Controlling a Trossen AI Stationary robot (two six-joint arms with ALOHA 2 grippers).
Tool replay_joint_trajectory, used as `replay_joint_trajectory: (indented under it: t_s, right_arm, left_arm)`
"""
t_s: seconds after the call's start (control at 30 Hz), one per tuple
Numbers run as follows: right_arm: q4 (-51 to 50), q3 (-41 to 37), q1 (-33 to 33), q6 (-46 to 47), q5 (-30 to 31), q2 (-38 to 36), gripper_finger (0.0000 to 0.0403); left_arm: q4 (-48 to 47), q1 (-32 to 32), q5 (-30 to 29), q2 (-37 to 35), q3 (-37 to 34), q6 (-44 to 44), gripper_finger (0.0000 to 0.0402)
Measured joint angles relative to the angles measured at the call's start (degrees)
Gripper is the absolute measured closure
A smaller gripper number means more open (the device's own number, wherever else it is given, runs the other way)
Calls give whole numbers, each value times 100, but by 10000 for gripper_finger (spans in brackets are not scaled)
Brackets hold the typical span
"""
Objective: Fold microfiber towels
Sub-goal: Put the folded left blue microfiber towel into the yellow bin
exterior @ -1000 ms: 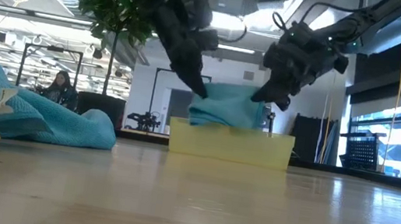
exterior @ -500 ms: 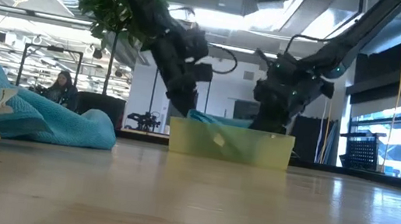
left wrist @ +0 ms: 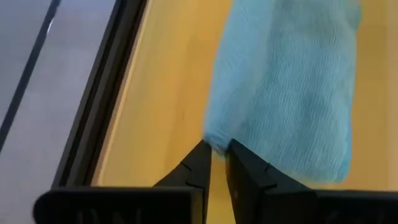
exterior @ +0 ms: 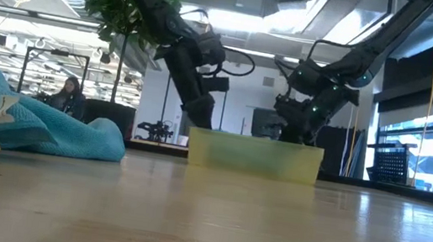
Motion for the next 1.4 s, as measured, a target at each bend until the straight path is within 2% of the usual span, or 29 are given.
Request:
replay_joint_trajectory:
  t_s: [0.17, 0.4, 0.5, 0.73, 0.9, 0.97, 1.13, 1.4]
  right_arm:
    - [16, 47, 42, -142, 179, -4, 392]
    - [-85, 299, 197, -321, 177, -7, 392]
    - [-208, 441, 315, -412, 196, -7, 392]
    - [-827, 821, 591, -610, 871, -9, 392]
    - [-1119, 1104, 817, -700, 1005, -13, 392]
    - [-1236, 1237, 927, -728, 1136, -13, 392]
    - [-1537, 1560, 1180, -778, 1438, -14, 392]
    - [-1703, 1716, 1287, -829, 1489, -17, 392]
  left_arm:
    - [-13, -127, -397, -5, -1, 146, 397]
    - [-49, -272, -594, -105, -1, 327, 396]
    - [-217, -274, -652, -351, -1, 338, 384]
    - [-467, -266, -630, -1237, 6, 307, 334]
    - [-522, -380, -585, -1537, 6, 187, 302]
    - [-554, -435, -462, -1547, 8, 181, 296]
    - [-754, -407, 347, -1407, 10, 173, 281]
    - [-1005, -21, 612, -991, 8, 45, 224]
